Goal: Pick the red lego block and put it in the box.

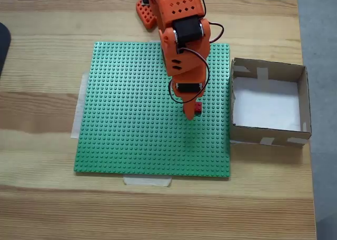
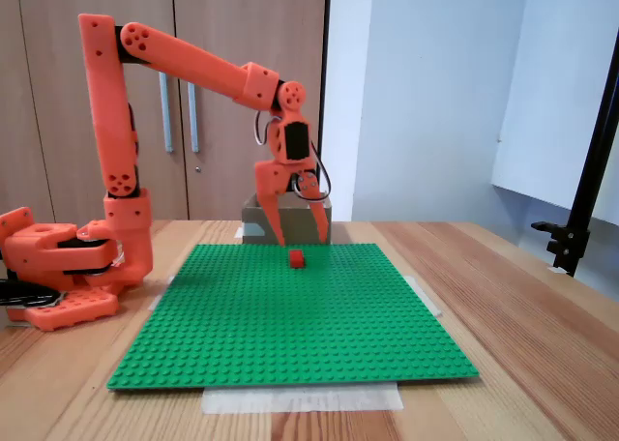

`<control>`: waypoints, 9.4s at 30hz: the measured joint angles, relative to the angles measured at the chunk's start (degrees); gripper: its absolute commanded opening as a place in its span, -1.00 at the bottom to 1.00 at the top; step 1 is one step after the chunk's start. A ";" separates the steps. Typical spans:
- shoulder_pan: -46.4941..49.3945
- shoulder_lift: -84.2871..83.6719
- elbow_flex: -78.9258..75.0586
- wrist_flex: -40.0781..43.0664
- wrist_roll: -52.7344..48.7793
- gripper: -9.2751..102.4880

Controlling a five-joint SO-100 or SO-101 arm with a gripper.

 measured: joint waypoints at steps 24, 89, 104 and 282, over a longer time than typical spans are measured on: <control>-1.05 -2.72 3.78 -4.92 -1.32 -0.29; -0.70 -3.87 -1.05 -5.01 -4.31 -0.69; -2.90 -3.87 -16.00 3.43 -3.52 -0.70; 18.90 85.25 70.31 -26.89 -21.18 -0.85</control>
